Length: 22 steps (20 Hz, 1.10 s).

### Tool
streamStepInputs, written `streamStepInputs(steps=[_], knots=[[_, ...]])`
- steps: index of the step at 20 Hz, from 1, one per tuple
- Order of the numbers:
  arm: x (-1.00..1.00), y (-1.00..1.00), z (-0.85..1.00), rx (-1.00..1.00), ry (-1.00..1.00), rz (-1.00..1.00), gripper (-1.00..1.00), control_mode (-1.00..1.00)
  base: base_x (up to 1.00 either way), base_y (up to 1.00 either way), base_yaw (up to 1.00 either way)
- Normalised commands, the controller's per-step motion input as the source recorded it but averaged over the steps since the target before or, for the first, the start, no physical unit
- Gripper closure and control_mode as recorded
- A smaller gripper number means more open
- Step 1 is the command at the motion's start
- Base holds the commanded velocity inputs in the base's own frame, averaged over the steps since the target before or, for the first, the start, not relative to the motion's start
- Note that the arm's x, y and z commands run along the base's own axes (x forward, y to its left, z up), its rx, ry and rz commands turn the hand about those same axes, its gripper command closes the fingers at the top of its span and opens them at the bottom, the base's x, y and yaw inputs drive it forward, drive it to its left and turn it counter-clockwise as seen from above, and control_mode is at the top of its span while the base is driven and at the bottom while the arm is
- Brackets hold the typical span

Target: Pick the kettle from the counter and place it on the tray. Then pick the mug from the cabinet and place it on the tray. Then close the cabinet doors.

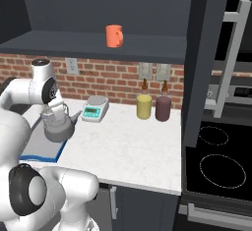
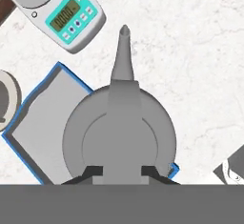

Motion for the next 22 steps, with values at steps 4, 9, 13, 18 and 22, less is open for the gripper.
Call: streamStepInputs(steps=[4,9,13,18,22], knots=[[0.14,0.8,0.0,-0.1,-0.02,-0.01,1.0,-1.0,0.0,0.0,0.0],[0.3,0.53,0.03,0.0,0.0,0.0,1.0,-1.0,0.0,0.0,0.0],[0.38,0.25,0.09,0.0,0.0,0.0,1.0,-1.0,0.0,0.0,0.0],[0.09,0.31,-0.09,0.0,0.0,-0.01,1.0,-1.0,0.0,0.0,0.0],[0.04,0.13,-0.16,0.0,0.0,-0.04,1.0,-1.0,0.0,0.0,0.0]])
